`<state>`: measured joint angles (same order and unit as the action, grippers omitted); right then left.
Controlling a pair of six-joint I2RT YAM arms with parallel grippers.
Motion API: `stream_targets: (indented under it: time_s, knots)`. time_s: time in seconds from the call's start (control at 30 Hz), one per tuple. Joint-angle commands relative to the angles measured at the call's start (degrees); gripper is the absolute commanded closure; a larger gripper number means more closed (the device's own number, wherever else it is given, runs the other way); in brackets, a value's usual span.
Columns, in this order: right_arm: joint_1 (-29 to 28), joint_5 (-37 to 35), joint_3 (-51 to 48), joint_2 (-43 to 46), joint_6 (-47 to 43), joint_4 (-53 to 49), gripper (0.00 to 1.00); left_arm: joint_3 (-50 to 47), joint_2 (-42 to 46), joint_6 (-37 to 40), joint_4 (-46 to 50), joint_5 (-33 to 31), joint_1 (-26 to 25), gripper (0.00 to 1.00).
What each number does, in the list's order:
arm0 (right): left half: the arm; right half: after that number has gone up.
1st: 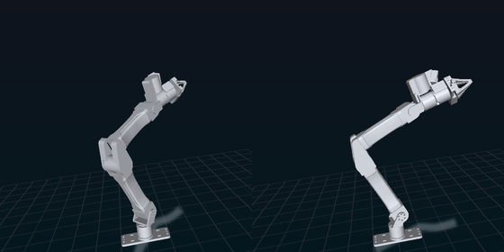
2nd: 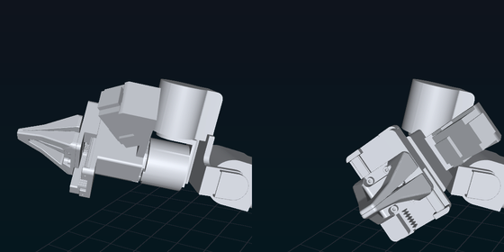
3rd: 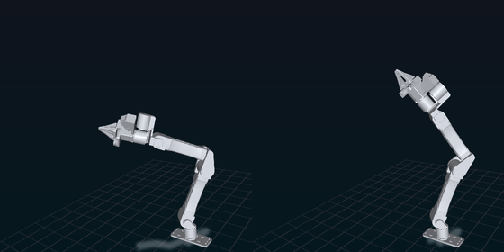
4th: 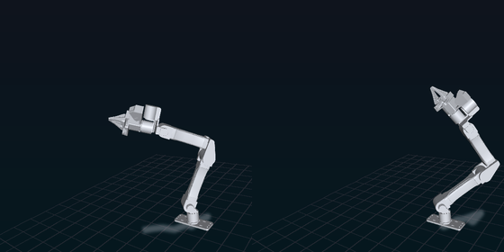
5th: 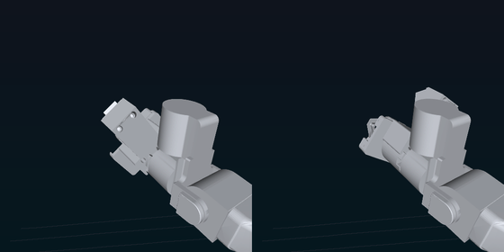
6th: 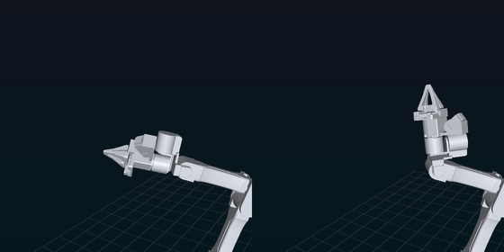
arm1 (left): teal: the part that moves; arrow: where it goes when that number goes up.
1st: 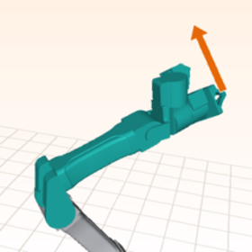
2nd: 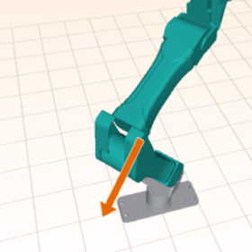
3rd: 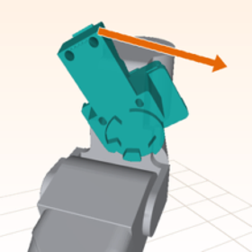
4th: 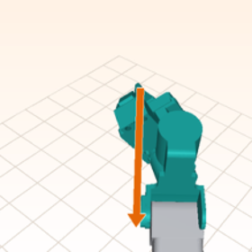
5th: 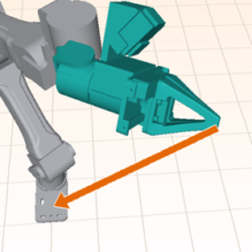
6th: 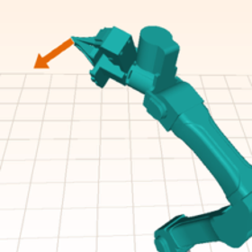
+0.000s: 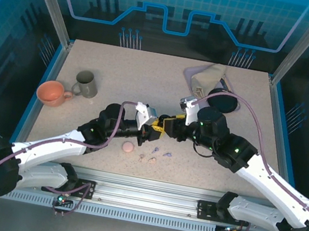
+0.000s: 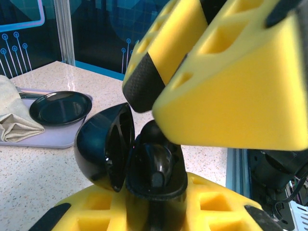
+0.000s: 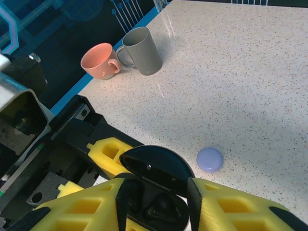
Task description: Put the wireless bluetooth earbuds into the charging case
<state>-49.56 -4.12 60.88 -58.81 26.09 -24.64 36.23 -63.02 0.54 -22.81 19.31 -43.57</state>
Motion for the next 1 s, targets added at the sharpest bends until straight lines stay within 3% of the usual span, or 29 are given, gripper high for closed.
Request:
stream_targets:
  time_s: [0.0,0.2,0.3,0.33,0.5,0.6,0.73,0.97]
  knots:
    - [-0.62,-1.15,2.66,1.79,-0.16,-1.58,0.52,1.59,0.45,1.49,-1.8,1.3,-0.43,1.0]
    - [2.41,-1.56,4.47,5.68,-1.88,-4.28,0.23,1.54,1.08,1.4,-1.8,1.34,-0.41,1.0]
    - [6.82,5.33,5.54,6.25,-4.95,-7.34,0.03,1.7,1.91,1.49,-1.89,1.42,-0.42,1.0]
    - [8.98,9.33,5.78,6.19,-5.8,-7.86,0.0,1.7,2.17,1.61,-1.89,1.43,-0.44,1.0]
    - [22.09,37.93,3.84,4.46,-5.07,-4.52,0.0,2.2,3.35,3.59,-1.8,2.0,-0.43,1.0]
    - [24.55,48.26,4.39,0.99,-5.02,-3.62,0.0,2.77,3.75,4.77,-1.63,2.13,-0.43,1.0]
    - [24.5,55.94,7.91,-4.95,-5.77,-5.91,0.0,3.89,3.85,5.44,-0.97,3.28,-0.41,1.0]
    - [23.14,59.11,8.08,-8.69,-5.39,-5.61,0.0,4.86,3.87,5.7,-0.22,3.8,-0.41,1.0]
